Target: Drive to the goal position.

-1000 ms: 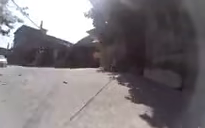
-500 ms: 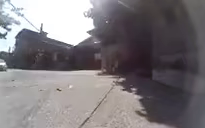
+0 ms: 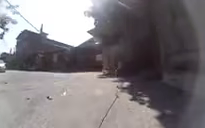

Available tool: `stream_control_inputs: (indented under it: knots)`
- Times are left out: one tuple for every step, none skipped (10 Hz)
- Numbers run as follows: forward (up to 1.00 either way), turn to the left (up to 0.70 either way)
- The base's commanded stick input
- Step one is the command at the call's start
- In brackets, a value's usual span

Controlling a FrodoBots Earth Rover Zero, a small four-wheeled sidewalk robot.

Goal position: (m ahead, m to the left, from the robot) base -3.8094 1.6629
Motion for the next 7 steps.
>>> stream_control_inputs:
  knots:
    - [1.0,0.0]
    - [1.0,0.0]
    - [1.0,0.0]
    - [1.0,0.0]
    - [1.0,0.0]
    - [1.0,0.0]
    - [1.0,0.0]
